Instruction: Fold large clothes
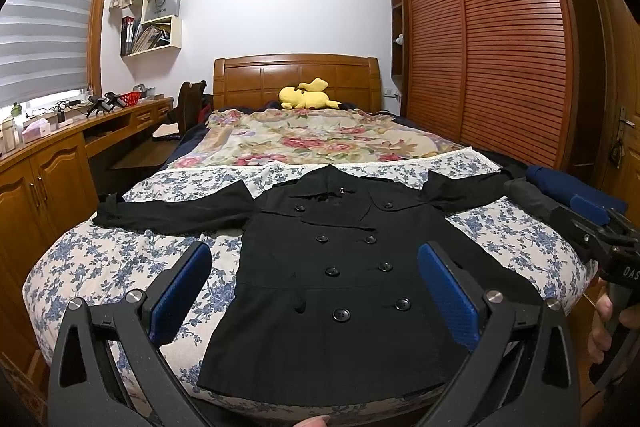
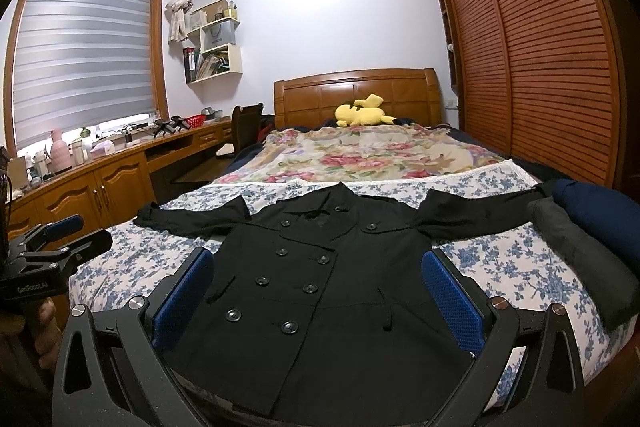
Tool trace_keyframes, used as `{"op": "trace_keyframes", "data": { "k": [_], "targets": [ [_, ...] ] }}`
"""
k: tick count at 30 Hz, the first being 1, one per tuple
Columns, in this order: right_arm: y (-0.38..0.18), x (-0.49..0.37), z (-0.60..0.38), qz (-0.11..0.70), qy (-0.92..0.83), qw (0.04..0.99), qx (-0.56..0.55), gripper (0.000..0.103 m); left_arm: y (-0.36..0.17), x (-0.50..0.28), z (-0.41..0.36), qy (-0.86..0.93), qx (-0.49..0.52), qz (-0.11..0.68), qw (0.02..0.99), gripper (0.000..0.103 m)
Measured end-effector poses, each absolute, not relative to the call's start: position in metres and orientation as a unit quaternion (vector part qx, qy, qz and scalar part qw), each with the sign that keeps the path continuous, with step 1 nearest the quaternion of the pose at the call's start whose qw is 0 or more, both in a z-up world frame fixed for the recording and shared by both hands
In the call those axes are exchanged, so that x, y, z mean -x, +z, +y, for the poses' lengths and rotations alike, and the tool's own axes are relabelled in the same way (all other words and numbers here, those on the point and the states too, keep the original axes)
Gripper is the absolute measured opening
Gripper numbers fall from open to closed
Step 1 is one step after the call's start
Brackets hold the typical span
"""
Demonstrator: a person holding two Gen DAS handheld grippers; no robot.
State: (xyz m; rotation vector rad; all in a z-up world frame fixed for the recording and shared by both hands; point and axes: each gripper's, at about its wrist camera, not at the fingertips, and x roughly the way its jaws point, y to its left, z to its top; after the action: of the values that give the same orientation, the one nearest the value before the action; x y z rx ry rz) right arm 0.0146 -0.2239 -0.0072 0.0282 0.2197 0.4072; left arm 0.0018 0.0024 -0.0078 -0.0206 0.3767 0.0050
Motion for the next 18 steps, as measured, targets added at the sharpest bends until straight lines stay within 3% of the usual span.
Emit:
{"op": "trace_keyframes", "data": {
  "k": [18],
  "targets": [
    [-0.0073,-0.0157,-0.2269,0.105,0.204,0.973,-0.013,0.103,-0.0056,0.0019,0.0015,0.002,0.009,0.185,0.983,0.103]
  ]
}}
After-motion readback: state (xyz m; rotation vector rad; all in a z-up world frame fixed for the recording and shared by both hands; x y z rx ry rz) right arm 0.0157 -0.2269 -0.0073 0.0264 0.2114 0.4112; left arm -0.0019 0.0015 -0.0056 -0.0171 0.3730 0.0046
